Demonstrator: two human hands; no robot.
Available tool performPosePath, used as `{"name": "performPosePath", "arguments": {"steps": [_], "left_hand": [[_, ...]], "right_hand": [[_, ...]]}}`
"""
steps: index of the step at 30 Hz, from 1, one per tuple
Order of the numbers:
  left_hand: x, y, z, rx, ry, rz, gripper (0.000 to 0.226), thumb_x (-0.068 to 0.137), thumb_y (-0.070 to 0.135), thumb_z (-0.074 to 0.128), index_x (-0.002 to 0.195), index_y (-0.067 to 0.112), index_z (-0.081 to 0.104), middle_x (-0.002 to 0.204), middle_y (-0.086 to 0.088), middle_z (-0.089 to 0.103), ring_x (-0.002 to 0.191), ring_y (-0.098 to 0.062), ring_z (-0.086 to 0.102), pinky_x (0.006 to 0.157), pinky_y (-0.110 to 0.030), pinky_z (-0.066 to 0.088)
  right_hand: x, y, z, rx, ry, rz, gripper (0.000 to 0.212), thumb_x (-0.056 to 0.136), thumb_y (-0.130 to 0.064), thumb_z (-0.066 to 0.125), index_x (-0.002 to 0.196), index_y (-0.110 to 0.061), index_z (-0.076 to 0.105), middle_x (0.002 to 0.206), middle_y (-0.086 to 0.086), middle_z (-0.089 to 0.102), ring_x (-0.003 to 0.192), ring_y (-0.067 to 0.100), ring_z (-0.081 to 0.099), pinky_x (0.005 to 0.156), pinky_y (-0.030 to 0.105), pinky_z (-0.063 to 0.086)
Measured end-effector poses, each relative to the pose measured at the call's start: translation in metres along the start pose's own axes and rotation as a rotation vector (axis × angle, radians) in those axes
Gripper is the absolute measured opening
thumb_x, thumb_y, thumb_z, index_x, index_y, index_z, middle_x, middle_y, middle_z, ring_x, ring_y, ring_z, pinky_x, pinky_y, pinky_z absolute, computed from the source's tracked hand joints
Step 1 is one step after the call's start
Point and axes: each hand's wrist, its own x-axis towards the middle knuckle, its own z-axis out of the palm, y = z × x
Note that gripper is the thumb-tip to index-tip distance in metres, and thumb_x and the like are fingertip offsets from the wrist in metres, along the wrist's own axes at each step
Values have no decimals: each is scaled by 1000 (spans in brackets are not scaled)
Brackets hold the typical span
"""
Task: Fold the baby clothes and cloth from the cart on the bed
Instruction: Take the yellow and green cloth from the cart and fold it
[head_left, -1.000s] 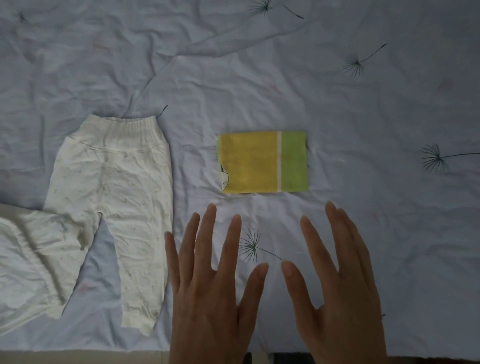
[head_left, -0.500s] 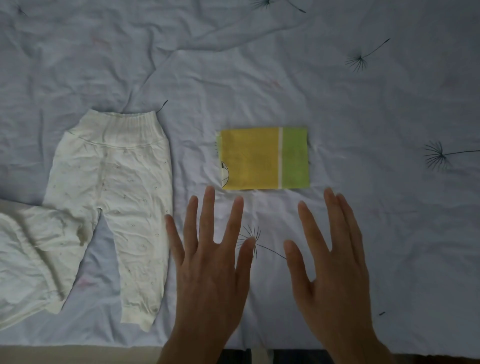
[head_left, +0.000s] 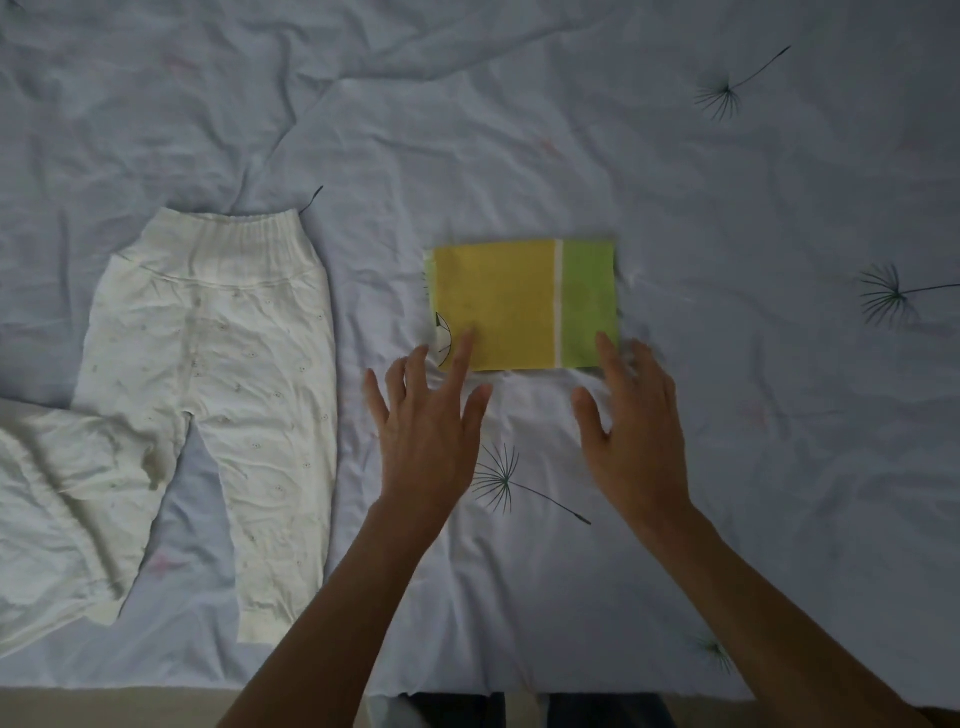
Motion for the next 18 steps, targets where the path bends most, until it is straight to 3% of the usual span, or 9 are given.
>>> {"name": "performPosePath", "arguments": {"steps": [2, 4, 9, 12, 15, 17, 18], "left_hand": [[8, -1, 2, -137, 7, -60, 57, 111, 59, 38, 166, 47, 27, 139, -6, 55, 133, -28, 48, 123, -56, 27], [14, 0, 2, -309, -1, -116, 55, 110, 57, 44, 163, 47, 34, 118, 2, 55, 118, -22, 50, 117, -51, 34], [23, 2, 1, -490, -30, -129, 51, 108, 48, 56, 158, 45, 45, 98, 7, 49, 101, -17, 54, 106, -55, 47], [25, 2, 1, -618, 2, -146, 48, 105, 38, 66, 152, 40, 55, 98, 12, 51, 93, -10, 58, 101, -46, 52], [30, 2, -1, -782, -3, -181, 47, 103, 28, 72, 148, 33, 63, 120, 4, 66, 101, -2, 63, 94, -28, 56], [36, 3, -5, -883, -14, -229, 45, 101, 25, 74, 145, 30, 66, 130, 1, 71, 110, -6, 66, 96, -24, 57], [39, 4, -7, -933, -21, -257, 45, 100, 26, 76, 144, 30, 68, 128, 3, 73, 112, -12, 69, 99, -29, 59]], "right_hand": [[9, 4, 5, 84, 21, 36, 59, 106, -41, 53, 161, -21, 42, 152, 15, 49, 139, 36, 45, 115, 48, 42], [20, 4, 7, 170, 40, 75, 62, 102, -41, 54, 159, -19, 45, 141, 12, 56, 129, 34, 51, 112, 47, 43], [44, 5, 1, 374, -32, 174, 65, 96, -40, 56, 158, -26, 44, 123, 11, 62, 112, 28, 63, 96, 46, 57], [51, 1, -2, 475, -80, 251, 63, 92, -37, 60, 154, -30, 48, 129, 6, 66, 109, 25, 69, 95, 46, 59], [55, -5, -5, 641, -72, 339, 55, 94, -22, 68, 148, -28, 57, 116, 4, 73, 96, 19, 74, 84, 41, 61], [58, -7, -9, 741, -67, 403, 52, 96, -9, 70, 146, -24, 61, 106, 3, 74, 84, 12, 75, 75, 31, 60], [60, -7, -10, 781, -74, 425, 52, 97, -5, 70, 145, -22, 62, 103, 5, 74, 80, 11, 75, 74, 28, 61]]}}
